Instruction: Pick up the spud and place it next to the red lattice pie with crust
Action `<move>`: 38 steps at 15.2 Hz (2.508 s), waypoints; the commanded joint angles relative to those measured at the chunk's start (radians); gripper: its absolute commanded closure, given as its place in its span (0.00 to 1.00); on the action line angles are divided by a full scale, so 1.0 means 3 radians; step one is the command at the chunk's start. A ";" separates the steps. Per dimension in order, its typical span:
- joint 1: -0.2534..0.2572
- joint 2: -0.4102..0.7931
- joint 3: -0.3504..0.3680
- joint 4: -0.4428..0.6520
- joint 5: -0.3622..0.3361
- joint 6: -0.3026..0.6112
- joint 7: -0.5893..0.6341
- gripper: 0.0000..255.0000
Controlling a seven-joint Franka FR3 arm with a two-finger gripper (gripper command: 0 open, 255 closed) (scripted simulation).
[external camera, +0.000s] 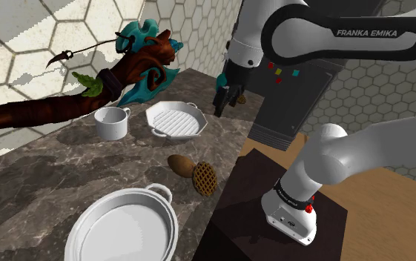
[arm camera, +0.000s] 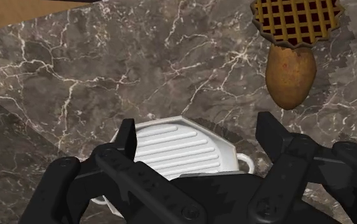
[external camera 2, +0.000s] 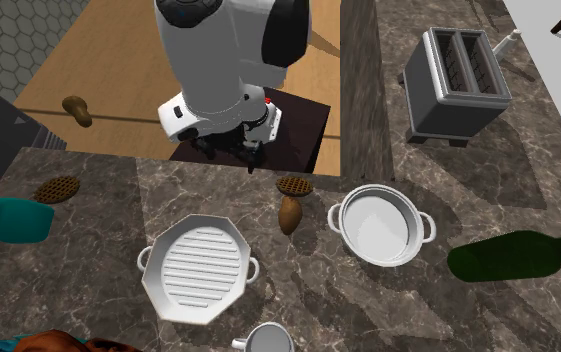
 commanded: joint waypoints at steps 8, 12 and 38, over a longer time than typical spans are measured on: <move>0.0075 0.0709 0.0872 0.0020 0.0048 0.0677 0.0791 0.00; -0.0014 0.1181 0.1300 0.0159 -0.0121 0.0954 0.1233 0.00; -0.0222 0.1790 0.1679 0.0109 -0.0529 0.1488 0.1725 1.00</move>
